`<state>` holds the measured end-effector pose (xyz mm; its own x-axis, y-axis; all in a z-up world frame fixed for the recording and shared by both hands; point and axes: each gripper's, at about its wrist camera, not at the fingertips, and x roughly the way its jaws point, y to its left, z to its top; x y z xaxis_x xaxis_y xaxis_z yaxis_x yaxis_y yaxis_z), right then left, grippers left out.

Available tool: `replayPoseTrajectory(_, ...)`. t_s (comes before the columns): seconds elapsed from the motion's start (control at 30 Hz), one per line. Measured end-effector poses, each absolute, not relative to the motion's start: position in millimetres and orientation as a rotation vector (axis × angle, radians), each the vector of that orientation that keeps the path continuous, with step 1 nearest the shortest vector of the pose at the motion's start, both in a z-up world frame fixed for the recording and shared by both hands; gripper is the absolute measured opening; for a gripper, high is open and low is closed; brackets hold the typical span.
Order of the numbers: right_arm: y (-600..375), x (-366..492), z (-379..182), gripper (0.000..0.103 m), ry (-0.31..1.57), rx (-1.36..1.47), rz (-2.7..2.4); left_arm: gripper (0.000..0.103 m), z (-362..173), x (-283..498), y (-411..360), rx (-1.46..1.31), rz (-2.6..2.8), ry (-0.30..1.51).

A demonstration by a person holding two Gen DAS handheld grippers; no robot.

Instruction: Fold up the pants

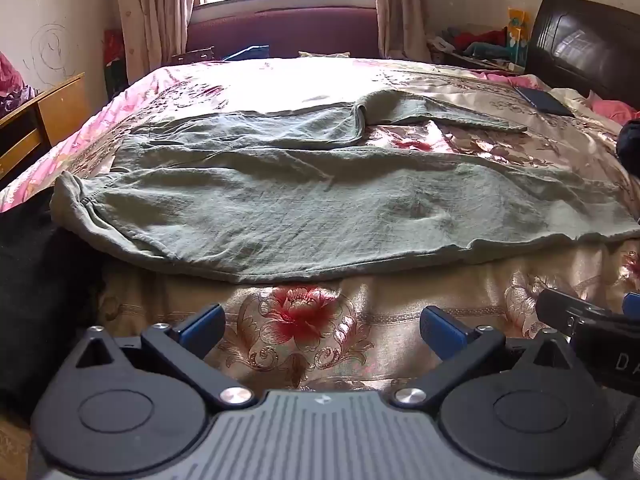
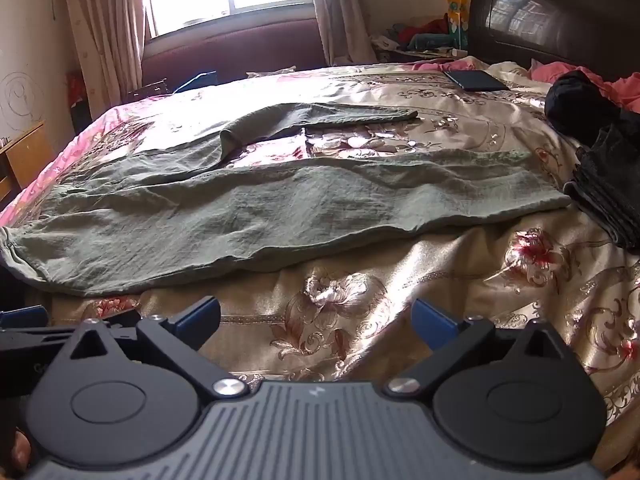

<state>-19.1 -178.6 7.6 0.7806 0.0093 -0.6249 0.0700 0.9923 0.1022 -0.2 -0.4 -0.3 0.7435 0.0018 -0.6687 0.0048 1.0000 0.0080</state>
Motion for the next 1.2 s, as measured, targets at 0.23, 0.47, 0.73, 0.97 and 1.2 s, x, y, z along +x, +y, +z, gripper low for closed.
replayPoseTrajectory(0.23, -178.1, -16.8, 3.7, 0.101, 0.685, 0.117, -0.031, 0.103, -1.3, 0.9, 3.1, -0.006, -0.001, 0.751)
replayPoseTrajectory(0.47, -176.1, -18.1, 5.5, 0.101, 0.682, 0.102, -0.025, 0.103, -2.3, 2.9, 3.4, -0.013, 0.004, 0.752)
replayPoseTrajectory(0.73, -176.8, -16.1, 3.9, 0.101, 0.69, 0.104, -0.031, 0.103, -3.5, 3.5, 3.1, -0.012, 0.004, 0.751)
replayPoseTrajectory(0.97, -177.5, -15.0, 2.3, 0.101, 0.698, 0.106, -0.045, 0.103, -3.4, 3.0, 2.1, -0.006, 0.005, 0.746)
replayPoseTrajectory(1.2, -179.2, -13.8, 1.3, 0.101, 0.706, 0.107, -0.067, 0.103, -2.7, 1.8, 1.1, -0.002, 0.002, 0.743)
